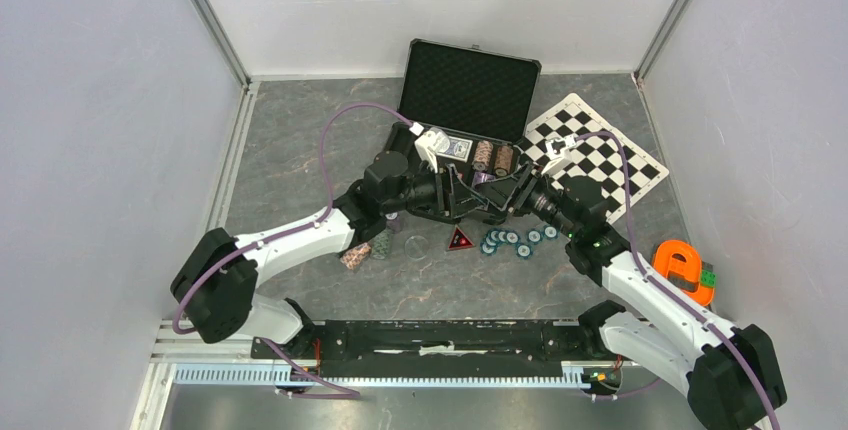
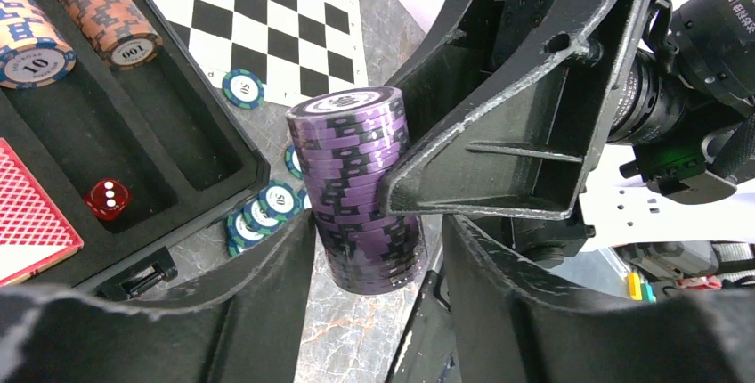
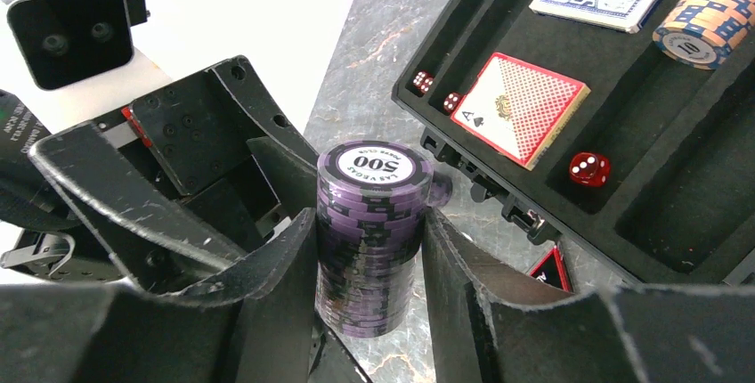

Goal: Pack up texas hold em set

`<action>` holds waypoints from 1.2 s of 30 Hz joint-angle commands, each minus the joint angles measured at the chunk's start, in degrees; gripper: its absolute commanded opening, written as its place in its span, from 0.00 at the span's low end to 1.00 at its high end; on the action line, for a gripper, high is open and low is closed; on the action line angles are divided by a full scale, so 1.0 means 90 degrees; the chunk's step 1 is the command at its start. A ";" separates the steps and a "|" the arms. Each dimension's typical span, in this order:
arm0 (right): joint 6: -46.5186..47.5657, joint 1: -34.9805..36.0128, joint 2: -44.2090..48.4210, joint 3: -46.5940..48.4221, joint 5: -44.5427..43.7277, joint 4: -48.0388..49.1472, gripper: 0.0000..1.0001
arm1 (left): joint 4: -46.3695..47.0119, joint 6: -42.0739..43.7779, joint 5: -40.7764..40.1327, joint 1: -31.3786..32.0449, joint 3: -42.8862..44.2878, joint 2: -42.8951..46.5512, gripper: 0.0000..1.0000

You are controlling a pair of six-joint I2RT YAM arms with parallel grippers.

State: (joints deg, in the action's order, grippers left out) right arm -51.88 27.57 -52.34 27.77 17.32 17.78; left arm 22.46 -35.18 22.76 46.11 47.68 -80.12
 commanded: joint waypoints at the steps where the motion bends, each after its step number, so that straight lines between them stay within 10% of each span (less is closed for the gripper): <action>1: -0.0319 0.0032 0.0146 0.0031 0.0327 0.1009 0.27 | 0.0505 -0.0222 -0.0006 0.0021 0.0258 -0.0055 0.56; 13: -0.0496 0.0146 0.0093 -0.0076 0.0464 0.1417 0.29 | 0.0558 -0.0312 0.0115 0.0023 0.0278 -0.0214 0.70; 19: -0.0364 0.0169 0.0133 -0.0068 0.0366 0.1289 0.33 | 0.0521 -0.0219 0.0041 0.0012 0.0231 -0.0153 0.18; 26: 0.0282 0.0168 0.0379 0.0330 -0.0739 -0.0325 0.85 | -0.0332 0.0139 -0.0344 -0.0249 0.0213 0.0285 0.10; 36: 0.1056 0.0169 0.1177 0.0097 -0.2853 -0.1439 0.85 | -0.2765 0.1798 -0.3282 -0.0689 0.0890 0.0461 0.10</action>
State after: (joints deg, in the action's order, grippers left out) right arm -46.54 29.04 -43.33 28.82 -1.30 7.16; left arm 2.90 -28.56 7.20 39.79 49.32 -76.47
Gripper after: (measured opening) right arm 0.850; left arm 0.486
